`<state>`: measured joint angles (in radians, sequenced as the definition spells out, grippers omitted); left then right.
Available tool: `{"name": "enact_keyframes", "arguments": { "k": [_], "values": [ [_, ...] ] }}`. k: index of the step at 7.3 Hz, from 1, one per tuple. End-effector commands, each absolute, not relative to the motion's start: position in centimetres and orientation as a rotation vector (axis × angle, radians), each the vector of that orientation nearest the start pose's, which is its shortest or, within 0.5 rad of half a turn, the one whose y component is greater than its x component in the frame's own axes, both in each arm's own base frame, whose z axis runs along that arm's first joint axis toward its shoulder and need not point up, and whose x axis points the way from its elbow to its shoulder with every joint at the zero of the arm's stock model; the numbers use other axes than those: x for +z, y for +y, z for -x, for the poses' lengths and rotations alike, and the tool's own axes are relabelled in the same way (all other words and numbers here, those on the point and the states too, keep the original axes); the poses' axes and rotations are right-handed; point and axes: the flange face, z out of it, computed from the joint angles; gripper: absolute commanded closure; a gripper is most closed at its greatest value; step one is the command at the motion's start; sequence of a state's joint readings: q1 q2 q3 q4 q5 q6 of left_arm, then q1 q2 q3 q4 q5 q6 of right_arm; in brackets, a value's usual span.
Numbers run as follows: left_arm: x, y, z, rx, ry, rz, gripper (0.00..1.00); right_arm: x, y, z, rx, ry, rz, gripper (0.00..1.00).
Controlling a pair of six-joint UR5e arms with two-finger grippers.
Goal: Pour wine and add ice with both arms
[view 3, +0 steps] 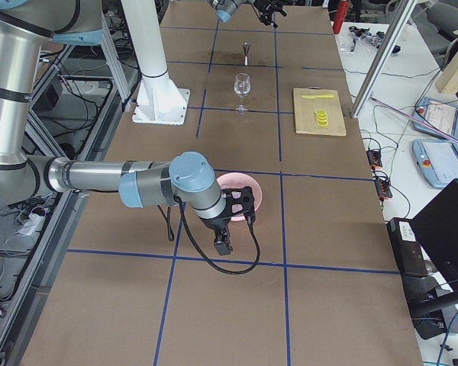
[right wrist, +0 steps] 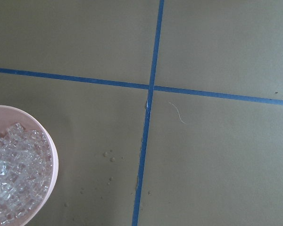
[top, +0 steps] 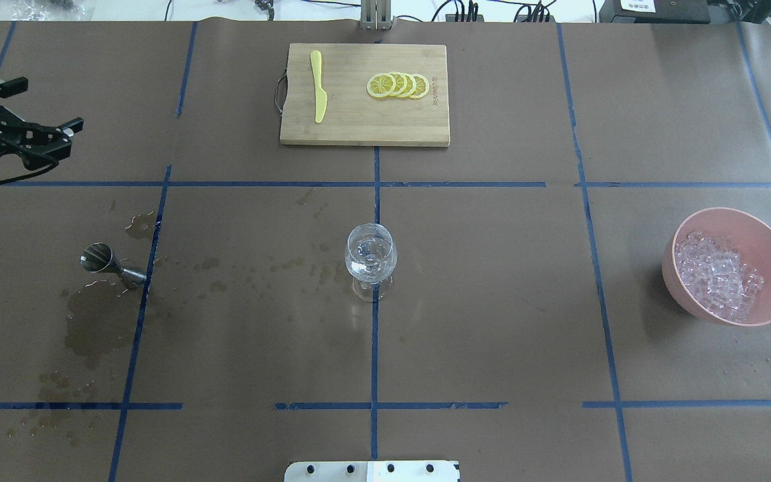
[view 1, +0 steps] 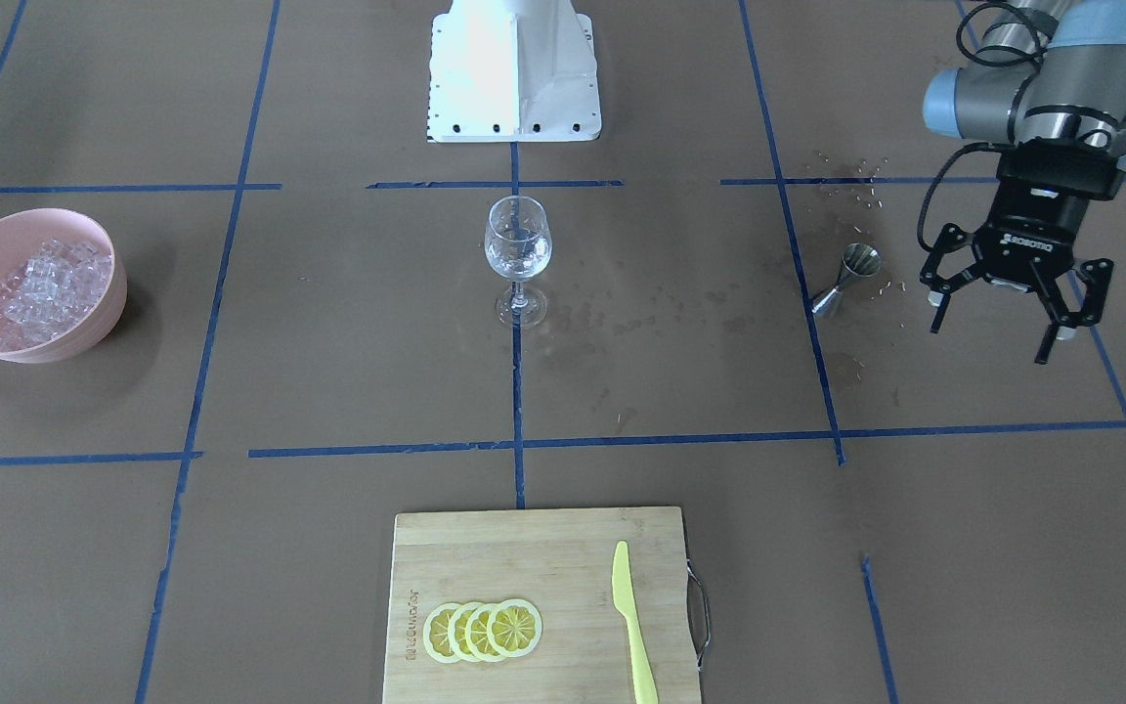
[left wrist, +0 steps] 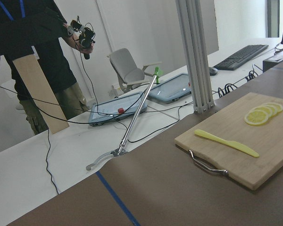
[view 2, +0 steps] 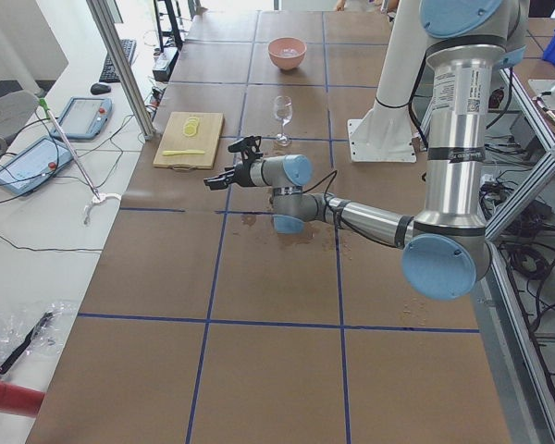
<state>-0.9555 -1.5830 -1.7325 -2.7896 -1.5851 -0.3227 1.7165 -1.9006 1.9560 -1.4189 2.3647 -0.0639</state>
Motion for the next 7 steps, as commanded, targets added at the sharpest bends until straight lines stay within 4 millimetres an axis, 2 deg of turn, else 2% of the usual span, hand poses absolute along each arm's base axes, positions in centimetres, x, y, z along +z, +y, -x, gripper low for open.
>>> {"name": "enact_keyframes", "arguments": {
  "k": [1,2,3,4,5,6,7],
  "values": [
    [44.5,-53.5,-9.5,0.267,0.565,-1.043,0.0,59.1,-35.2,-11.6,-0.002,-0.765,-0.278,0.0],
    [45.6,-53.5,-7.5,0.26,0.579,-1.013,0.0,59.2,-35.2,-11.5,-0.004,-0.767,-0.275,0.0],
    [47.2,-53.1,-3.6,0.214,0.573,-0.976,0.0,59.3,-35.0,-11.4,-0.005,-0.767,-0.273,0.0],
    [51.5,-52.3,-2.2,0.215,0.533,-0.909,0.0,59.5,-34.8,-11.5,-0.004,-0.768,-0.272,0.0],
    [57.2,-49.5,-0.2,0.188,0.496,-0.81,0.0,59.5,-34.6,-11.5,-0.005,-0.77,-0.271,0.0],
    [60.2,-48.8,1.2,0.159,0.471,-0.709,0.0,59.7,-34.4,-11.4,-0.005,-0.77,-0.267,0.0],
    [62.4,-48.5,4.0,0.154,0.454,-0.533,0.0,59.7,-34.1,-11.4,-0.009,-0.77,-0.279,0.0]
  ]
}}
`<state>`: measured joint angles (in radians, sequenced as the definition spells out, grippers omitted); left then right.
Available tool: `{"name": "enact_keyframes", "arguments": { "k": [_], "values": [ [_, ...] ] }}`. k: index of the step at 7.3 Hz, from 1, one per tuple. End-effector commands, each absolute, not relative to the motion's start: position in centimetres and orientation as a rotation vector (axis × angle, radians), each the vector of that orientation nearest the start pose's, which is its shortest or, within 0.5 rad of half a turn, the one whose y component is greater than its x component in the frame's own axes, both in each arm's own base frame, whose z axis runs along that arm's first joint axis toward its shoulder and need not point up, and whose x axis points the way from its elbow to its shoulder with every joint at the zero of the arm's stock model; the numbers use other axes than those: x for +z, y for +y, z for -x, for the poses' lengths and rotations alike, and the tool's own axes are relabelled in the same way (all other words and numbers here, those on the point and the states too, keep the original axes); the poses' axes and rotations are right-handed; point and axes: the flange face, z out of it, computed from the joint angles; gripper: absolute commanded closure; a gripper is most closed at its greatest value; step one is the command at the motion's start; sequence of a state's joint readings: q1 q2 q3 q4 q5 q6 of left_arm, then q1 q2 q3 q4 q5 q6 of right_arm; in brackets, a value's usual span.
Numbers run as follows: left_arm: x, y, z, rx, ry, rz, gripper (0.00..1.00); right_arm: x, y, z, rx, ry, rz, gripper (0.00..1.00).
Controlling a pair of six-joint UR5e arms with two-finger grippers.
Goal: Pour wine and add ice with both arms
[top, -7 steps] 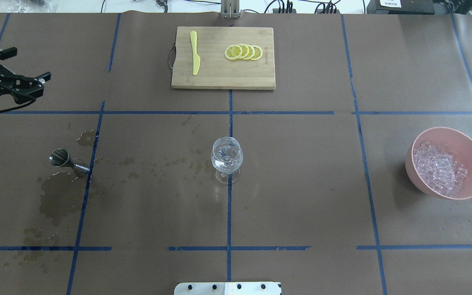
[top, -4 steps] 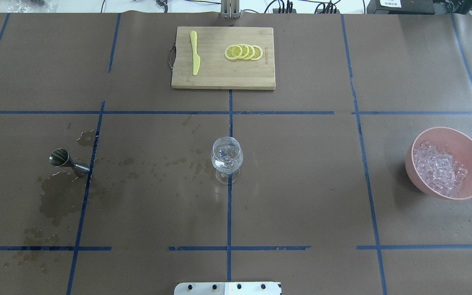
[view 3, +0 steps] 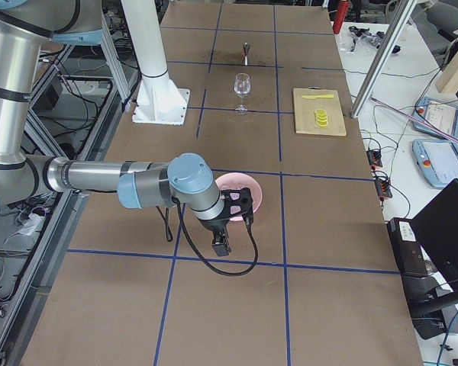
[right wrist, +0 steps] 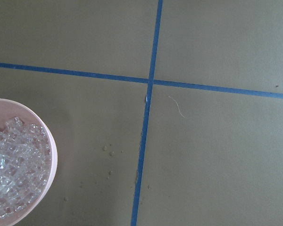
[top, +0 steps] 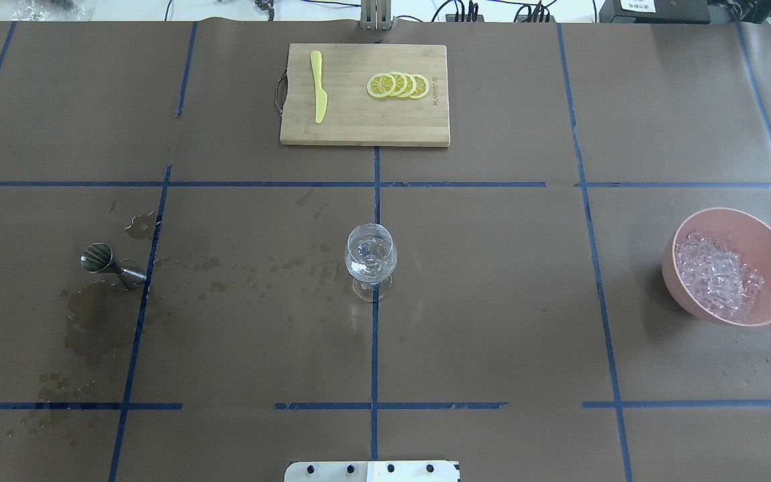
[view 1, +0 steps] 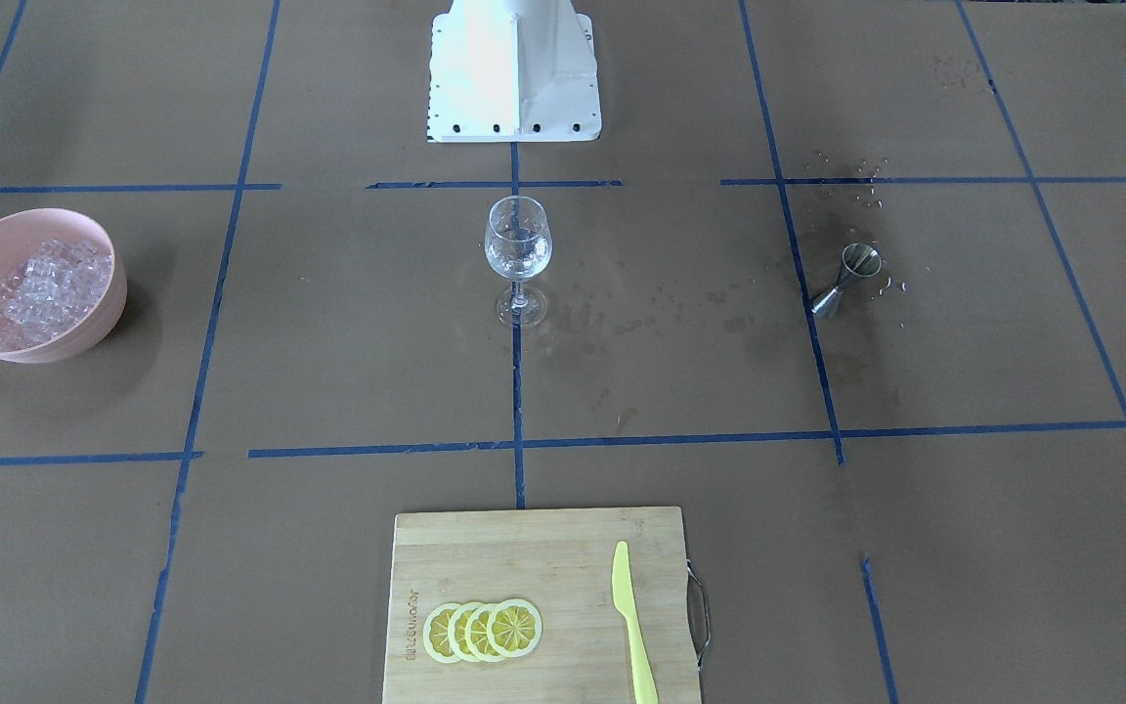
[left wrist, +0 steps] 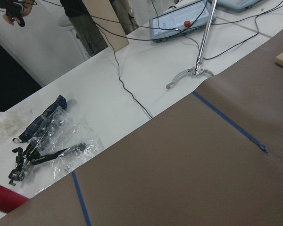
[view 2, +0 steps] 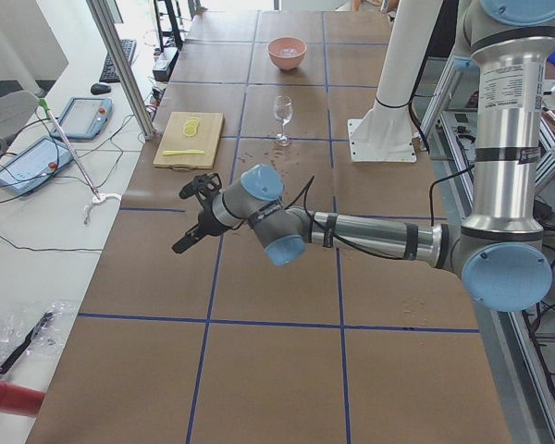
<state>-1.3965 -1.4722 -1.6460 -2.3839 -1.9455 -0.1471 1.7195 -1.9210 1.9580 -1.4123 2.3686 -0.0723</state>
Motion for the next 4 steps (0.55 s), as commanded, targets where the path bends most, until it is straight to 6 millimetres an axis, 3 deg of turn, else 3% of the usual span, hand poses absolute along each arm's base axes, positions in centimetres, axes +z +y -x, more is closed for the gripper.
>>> {"name": "enact_keyframes", "arguments": {
  "k": [1,3,4],
  "values": [
    [63.8,-47.5,6.3,0.194,0.511,-0.43,0.0,59.9,-33.9,-11.3,-0.01,-0.77,-0.282,0.0],
    [66.0,-44.3,7.9,0.192,0.726,-0.218,0.0,60.3,-33.2,-11.2,-0.005,-0.775,-0.28,0.0],
    [67.0,-42.5,7.9,0.163,0.75,-0.144,0.0,60.0,-33.3,-11.1,-0.007,-0.794,-0.284,0.0]
  ]
}}
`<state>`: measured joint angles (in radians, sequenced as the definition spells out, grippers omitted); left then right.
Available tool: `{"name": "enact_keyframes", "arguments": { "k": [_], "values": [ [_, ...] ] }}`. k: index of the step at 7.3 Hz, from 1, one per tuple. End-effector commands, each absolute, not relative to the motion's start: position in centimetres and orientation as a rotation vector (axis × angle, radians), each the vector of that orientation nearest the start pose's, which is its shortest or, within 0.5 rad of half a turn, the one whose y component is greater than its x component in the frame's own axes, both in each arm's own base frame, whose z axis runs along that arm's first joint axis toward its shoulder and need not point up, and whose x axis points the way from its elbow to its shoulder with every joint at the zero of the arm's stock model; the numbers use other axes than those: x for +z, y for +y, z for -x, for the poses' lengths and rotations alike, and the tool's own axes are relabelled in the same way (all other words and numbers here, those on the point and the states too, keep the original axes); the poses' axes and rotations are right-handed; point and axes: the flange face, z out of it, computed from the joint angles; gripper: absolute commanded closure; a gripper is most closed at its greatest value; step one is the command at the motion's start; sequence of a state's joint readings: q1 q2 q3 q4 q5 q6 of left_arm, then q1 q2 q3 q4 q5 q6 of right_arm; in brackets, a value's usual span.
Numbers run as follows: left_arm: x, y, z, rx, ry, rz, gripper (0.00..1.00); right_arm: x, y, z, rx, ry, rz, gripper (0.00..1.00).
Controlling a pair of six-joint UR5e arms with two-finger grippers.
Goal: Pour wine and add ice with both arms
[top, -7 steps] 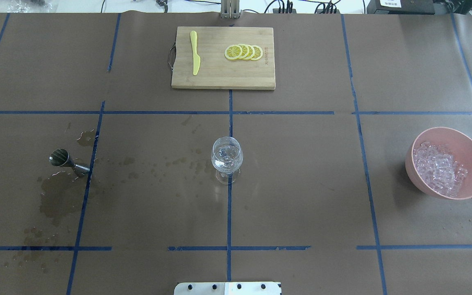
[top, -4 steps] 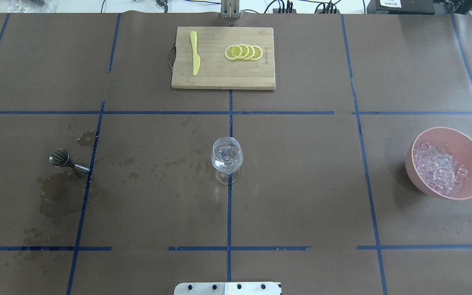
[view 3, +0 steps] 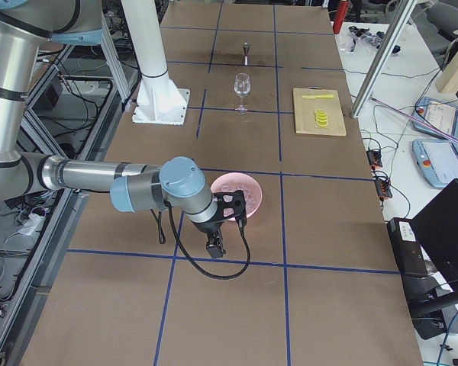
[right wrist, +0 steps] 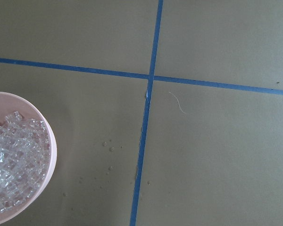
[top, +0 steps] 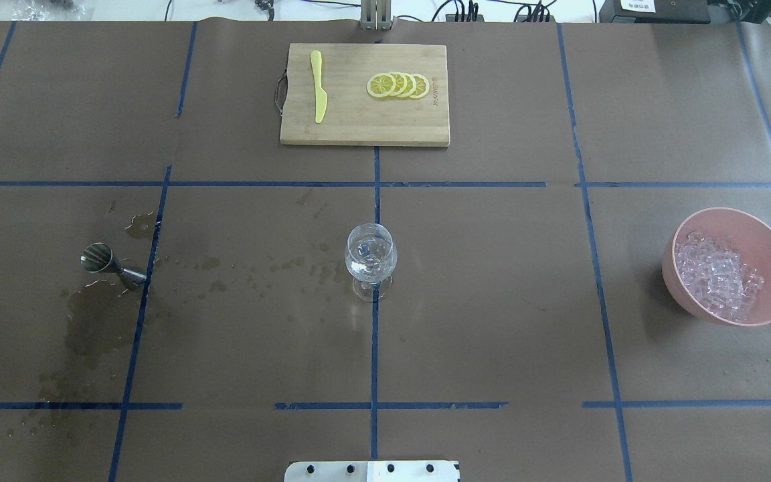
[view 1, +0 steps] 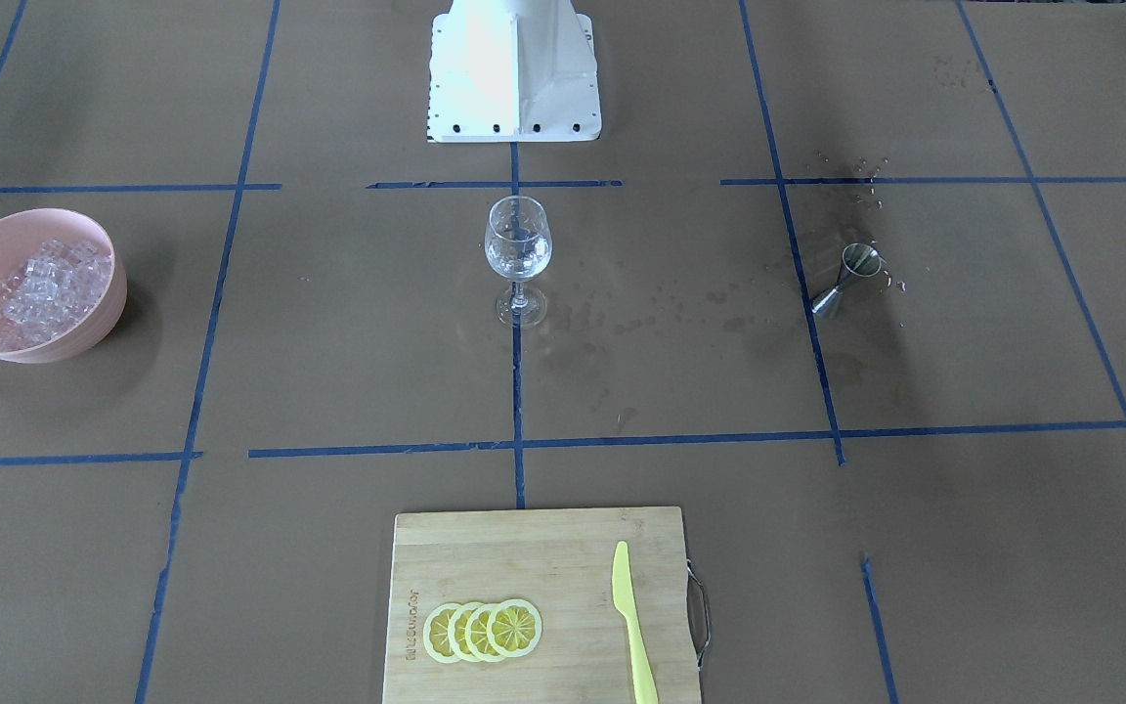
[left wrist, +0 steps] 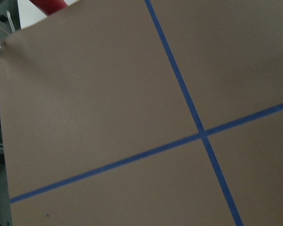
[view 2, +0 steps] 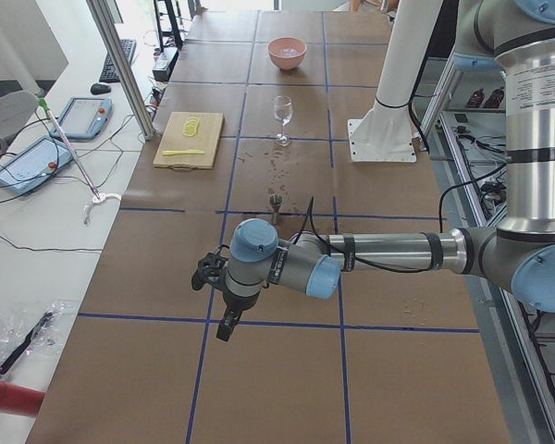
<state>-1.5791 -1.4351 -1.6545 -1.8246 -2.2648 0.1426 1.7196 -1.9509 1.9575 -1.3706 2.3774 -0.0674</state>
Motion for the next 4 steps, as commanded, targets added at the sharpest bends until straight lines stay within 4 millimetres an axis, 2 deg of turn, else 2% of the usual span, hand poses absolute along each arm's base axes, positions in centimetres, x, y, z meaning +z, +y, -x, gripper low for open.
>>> {"name": "enact_keyframes", "arguments": {
  "k": [1,2,3,4],
  "values": [
    [67.1,-41.1,7.8,0.148,0.756,-0.107,0.0,59.8,-33.2,-11.0,-0.008,-0.808,-0.288,0.0],
    [66.8,-40.6,7.9,0.118,0.766,-0.037,0.0,59.6,-33.3,-10.8,-0.003,-0.817,-0.286,0.0],
    [64.7,-39.5,7.7,0.114,0.797,-0.039,0.0,58.5,-33.5,-10.8,0.032,-0.825,-0.289,0.0],
    [64.4,-39.9,7.7,0.115,0.796,-0.049,0.0,57.0,-33.6,-10.6,0.077,-0.833,-0.283,0.0]
  ]
}}
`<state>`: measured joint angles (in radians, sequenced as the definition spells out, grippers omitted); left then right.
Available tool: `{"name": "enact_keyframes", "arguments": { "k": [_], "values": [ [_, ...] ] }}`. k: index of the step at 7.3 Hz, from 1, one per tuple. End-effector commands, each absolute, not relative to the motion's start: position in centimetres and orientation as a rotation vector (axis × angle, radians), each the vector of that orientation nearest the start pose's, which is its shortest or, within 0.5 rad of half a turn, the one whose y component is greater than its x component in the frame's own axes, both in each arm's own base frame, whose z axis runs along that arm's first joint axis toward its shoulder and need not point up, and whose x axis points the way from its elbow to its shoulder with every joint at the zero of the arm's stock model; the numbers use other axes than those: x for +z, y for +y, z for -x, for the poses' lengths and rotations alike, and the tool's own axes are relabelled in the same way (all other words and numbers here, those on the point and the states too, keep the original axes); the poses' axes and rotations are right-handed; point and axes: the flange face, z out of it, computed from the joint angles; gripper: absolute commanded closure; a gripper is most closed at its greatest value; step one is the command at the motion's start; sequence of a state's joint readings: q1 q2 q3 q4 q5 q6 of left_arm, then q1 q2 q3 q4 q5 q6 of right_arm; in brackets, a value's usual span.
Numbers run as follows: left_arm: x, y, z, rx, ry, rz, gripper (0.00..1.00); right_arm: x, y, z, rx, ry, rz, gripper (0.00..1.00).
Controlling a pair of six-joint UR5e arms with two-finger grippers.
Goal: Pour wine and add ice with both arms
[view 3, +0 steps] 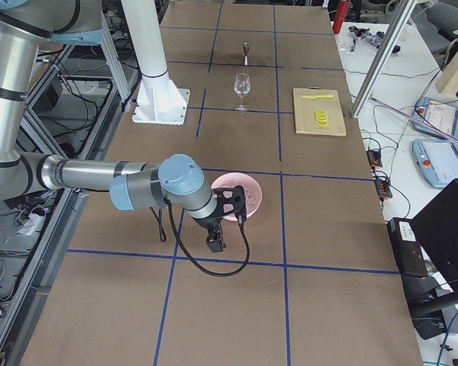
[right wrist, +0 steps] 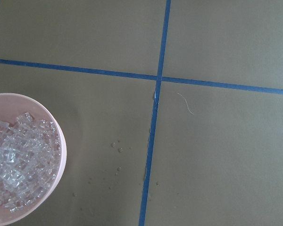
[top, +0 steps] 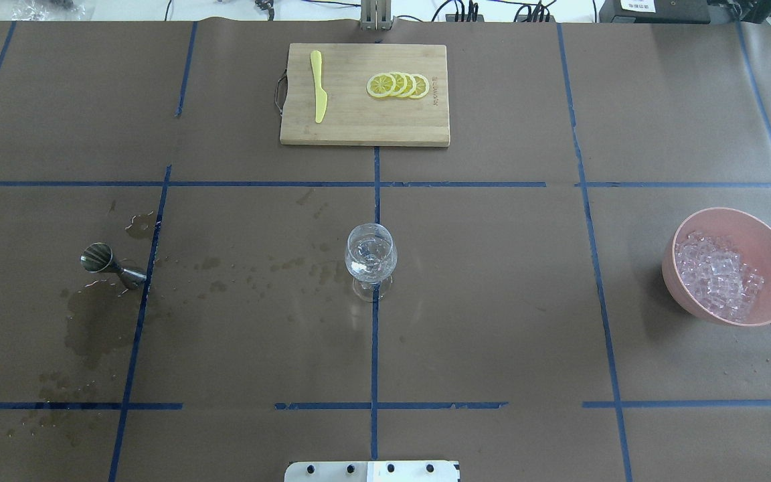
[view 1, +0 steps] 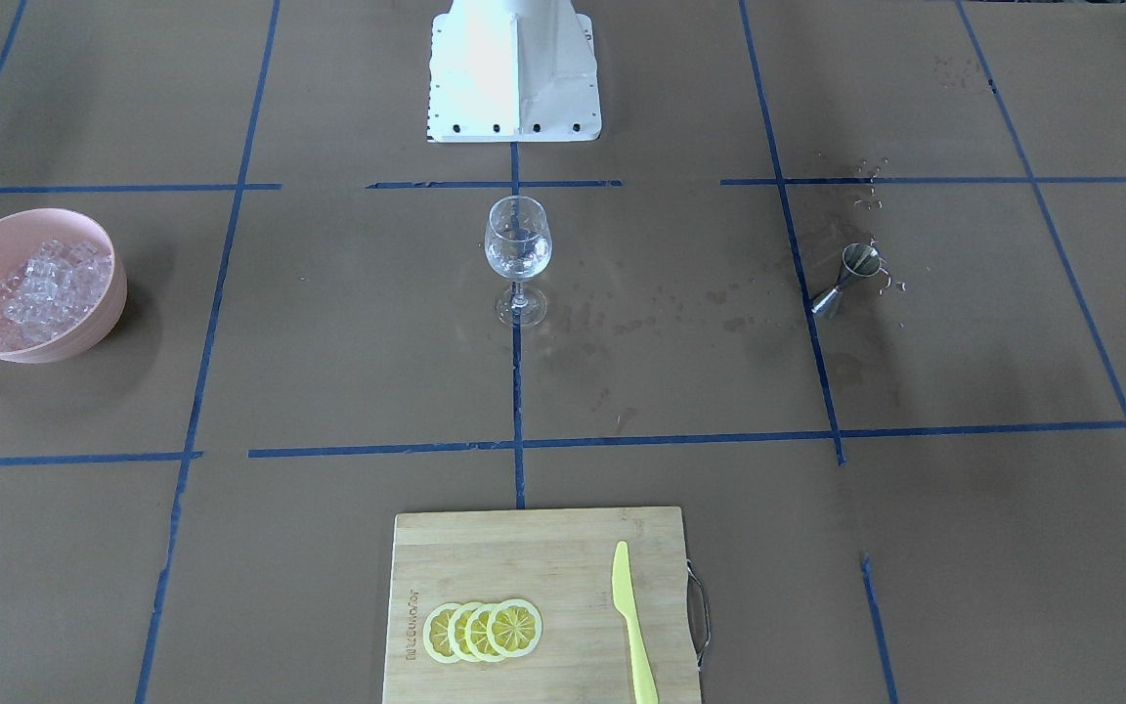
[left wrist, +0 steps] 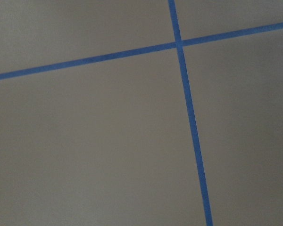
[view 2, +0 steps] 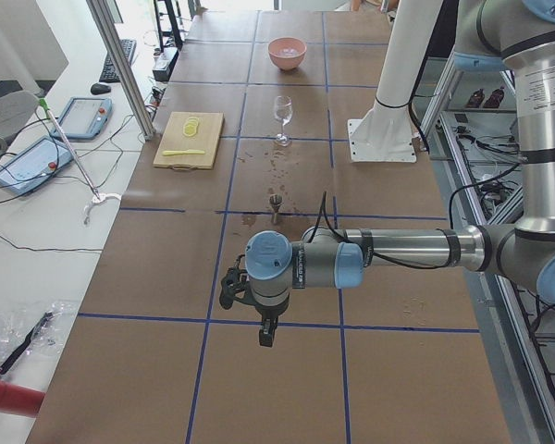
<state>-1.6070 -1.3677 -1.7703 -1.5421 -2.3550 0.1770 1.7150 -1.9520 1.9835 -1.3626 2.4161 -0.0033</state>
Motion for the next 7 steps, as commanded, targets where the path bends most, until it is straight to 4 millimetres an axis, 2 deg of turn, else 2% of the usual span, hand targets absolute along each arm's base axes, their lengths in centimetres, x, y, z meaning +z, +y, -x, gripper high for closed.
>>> {"name": "enact_keyframes", "arguments": {
  "k": [1,2,3,4,6,7],
  "values": [
    [63.5,-40.7,7.7,0.127,0.793,-0.073,0.0,55.5,-34.2,-8.6,0.077,-0.848,-0.255,0.0],
    [63.0,-41.2,7.7,0.134,0.791,-0.093,0.0,53.1,-35.1,-5.6,0.09,-0.866,-0.228,0.0],
    [62.6,-41.5,7.7,0.145,0.788,-0.125,0.0,52.1,-35.7,-2.7,0.1,-0.887,-0.224,0.0],
    [62.4,-41.6,7.7,0.149,0.787,-0.137,0.0,51.2,-36.4,1.3,0.131,-0.875,-0.221,0.0],
    [62.3,-41.8,7.8,0.153,0.786,-0.148,0.0,50.2,-36.3,9.4,0.093,-0.876,-0.218,0.0],
    [62.3,-41.9,7.8,0.155,0.785,-0.154,0.0,50.2,-35.9,11.7,0.037,-0.859,-0.231,0.0]
  ]
}}
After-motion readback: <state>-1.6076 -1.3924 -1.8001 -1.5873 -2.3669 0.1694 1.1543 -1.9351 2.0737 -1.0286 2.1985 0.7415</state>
